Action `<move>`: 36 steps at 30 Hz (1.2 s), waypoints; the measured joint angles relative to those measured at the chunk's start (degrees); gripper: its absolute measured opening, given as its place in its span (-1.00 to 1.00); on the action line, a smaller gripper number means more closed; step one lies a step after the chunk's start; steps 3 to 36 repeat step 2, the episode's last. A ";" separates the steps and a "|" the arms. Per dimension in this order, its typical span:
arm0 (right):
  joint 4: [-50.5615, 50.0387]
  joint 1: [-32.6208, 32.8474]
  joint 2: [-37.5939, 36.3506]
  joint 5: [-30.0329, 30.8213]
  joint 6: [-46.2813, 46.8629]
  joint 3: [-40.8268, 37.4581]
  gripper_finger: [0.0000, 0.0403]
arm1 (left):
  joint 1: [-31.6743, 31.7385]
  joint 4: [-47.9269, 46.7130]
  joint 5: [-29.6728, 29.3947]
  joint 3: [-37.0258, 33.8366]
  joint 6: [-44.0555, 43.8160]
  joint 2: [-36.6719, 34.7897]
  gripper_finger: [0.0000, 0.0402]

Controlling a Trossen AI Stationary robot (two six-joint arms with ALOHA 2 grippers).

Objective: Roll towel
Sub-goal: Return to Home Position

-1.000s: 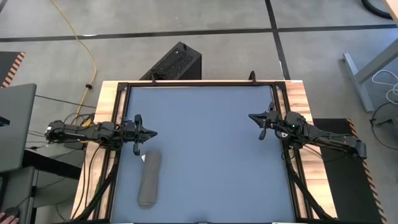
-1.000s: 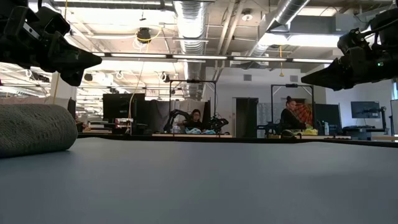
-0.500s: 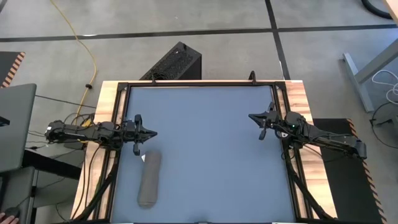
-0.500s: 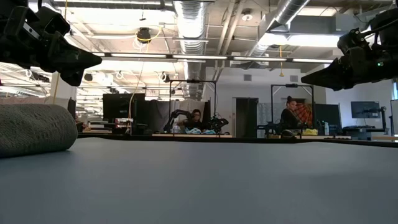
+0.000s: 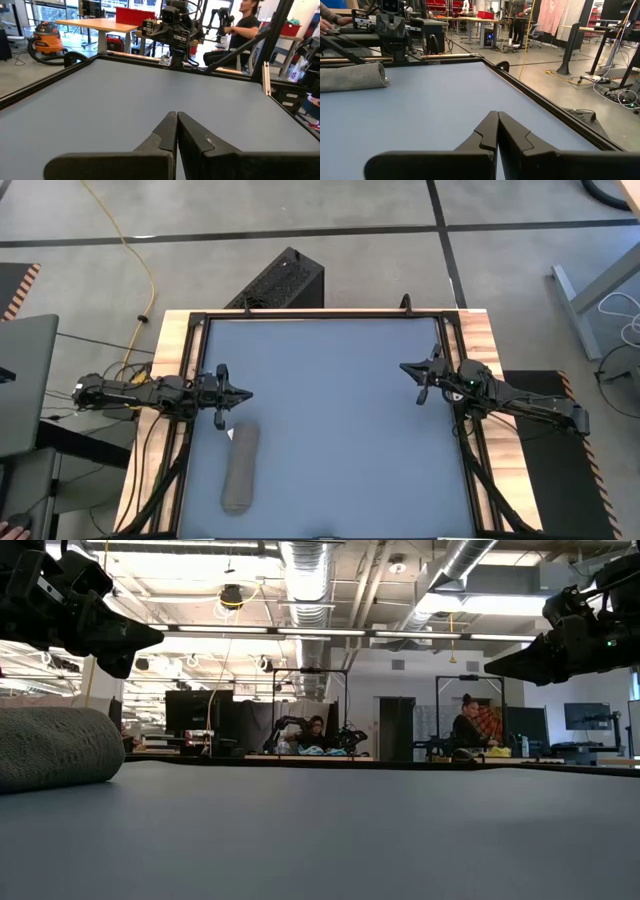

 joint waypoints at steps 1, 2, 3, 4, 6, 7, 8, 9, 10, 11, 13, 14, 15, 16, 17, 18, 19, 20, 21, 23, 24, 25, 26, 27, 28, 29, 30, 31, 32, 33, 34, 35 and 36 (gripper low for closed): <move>0.01 0.01 0.00 0.00 -0.01 -0.01 -0.82 | 0.00 0.00 -0.01 0.00 0.00 0.00 -1.00; 0.01 0.01 0.00 0.00 -0.01 -0.01 -0.82 | 0.00 0.01 0.00 0.00 -0.01 0.02 -1.00; 0.01 0.01 0.00 0.00 -0.01 -0.01 -0.82 | 0.00 0.01 0.00 0.00 -0.01 0.02 -1.00; 0.01 0.01 0.00 0.00 -0.01 -0.01 -0.82 | 0.00 0.01 0.00 0.00 -0.01 0.02 -1.00; 0.01 0.01 0.00 0.00 -0.01 -0.01 -0.82 | 0.00 0.01 0.00 0.00 -0.01 0.02 -1.00; 0.01 0.01 0.00 0.00 -0.01 -0.01 -0.82 | 0.00 0.01 0.00 0.00 -0.01 0.02 -1.00; 0.01 0.01 0.00 0.00 -0.01 -0.01 -0.82 | 0.00 0.01 0.00 0.00 -0.01 0.02 -1.00; 0.01 0.01 0.00 0.00 -0.01 -0.01 -0.82 | 0.00 0.01 0.00 0.00 -0.01 0.02 -1.00; 0.01 0.01 0.00 0.00 -0.01 -0.01 -0.82 | 0.00 0.01 0.00 0.00 -0.01 0.02 -1.00; 0.01 0.01 0.00 0.00 -0.01 -0.01 -0.82 | 0.00 0.01 0.00 0.00 -0.01 0.02 -1.00; 0.01 0.01 0.00 0.00 -0.01 -0.01 -0.82 | 0.00 0.01 0.00 0.00 -0.01 0.02 -1.00; 0.01 0.01 0.00 0.00 -0.01 -0.01 -0.82 | 0.00 0.01 0.00 0.00 -0.01 0.02 -1.00; 0.01 0.01 0.00 0.00 -0.01 -0.01 -0.82 | 0.00 0.01 0.00 0.00 -0.01 0.02 -1.00; 0.01 0.01 0.00 0.00 -0.01 -0.01 -0.82 | 0.00 0.01 0.00 0.00 -0.01 0.02 -1.00; 0.01 0.01 0.00 0.00 -0.01 -0.01 -0.82 | 0.00 0.01 0.00 0.00 -0.01 0.02 -1.00; 0.01 0.01 0.00 0.00 -0.01 -0.01 -0.82 | 0.00 0.01 0.00 0.00 -0.01 0.02 -1.00; 0.01 0.01 0.00 0.00 -0.01 -0.01 -0.82 | 0.00 0.01 0.00 0.00 -0.01 0.02 -1.00; 0.01 0.01 0.00 0.00 -0.01 -0.01 -0.82 | 0.00 0.01 0.00 0.00 -0.01 0.02 -1.00; 0.01 0.01 0.00 0.00 -0.01 -0.01 -0.82 | 0.00 0.01 0.00 0.00 -0.01 0.02 -1.00; 0.01 0.01 0.00 0.00 -0.01 -0.01 -0.82 | 0.00 0.01 0.00 0.00 -0.01 0.02 -1.00; 0.01 0.01 0.00 0.00 -0.01 -0.01 -0.82 | 0.00 0.01 0.00 0.00 -0.01 0.02 -1.00; 0.01 0.01 0.00 0.00 -0.01 -0.01 -0.82 | 0.00 0.01 0.00 0.00 -0.01 0.02 -1.00; 0.01 0.01 0.00 0.00 -0.01 -0.01 -0.82 | 0.00 0.01 0.00 0.00 -0.01 0.02 -1.00; 0.01 0.01 0.00 0.00 -0.01 -0.01 -0.82 | 0.00 0.01 0.00 0.00 -0.01 0.02 -1.00; 0.01 0.01 0.00 0.00 -0.01 -0.01 -0.82 | 0.00 0.01 0.00 0.00 -0.01 0.02 -1.00; 0.01 0.01 0.00 0.00 -0.01 -0.01 -0.82 | 0.00 0.01 0.00 0.00 -0.01 0.02 -1.00; 0.01 0.01 0.00 0.00 -0.01 -0.01 -0.82 | 0.00 0.01 0.00 0.00 -0.01 0.02 -1.00; 0.01 0.01 0.00 0.00 -0.01 -0.01 -0.82 | 0.00 0.01 0.00 0.00 -0.01 0.02 -1.00; 0.01 0.01 0.00 0.00 -0.01 -0.01 -0.82 | 0.00 0.01 0.00 0.00 -0.01 0.02 -1.00; 0.01 0.01 0.00 0.00 -0.01 -0.01 -0.82 | 0.00 0.01 0.00 0.00 -0.01 0.02 -1.00; 0.01 0.01 0.00 0.00 -0.01 -0.01 -0.82 | 0.00 0.01 0.00 0.00 -0.01 0.02 -1.00; 0.01 0.01 0.00 0.00 -0.01 -0.01 -0.82 | 0.00 0.01 0.00 0.00 -0.01 0.02 -1.00; 0.01 0.01 0.00 0.00 -0.01 -0.01 -0.82 | 0.00 0.01 0.00 0.00 -0.01 0.02 -1.00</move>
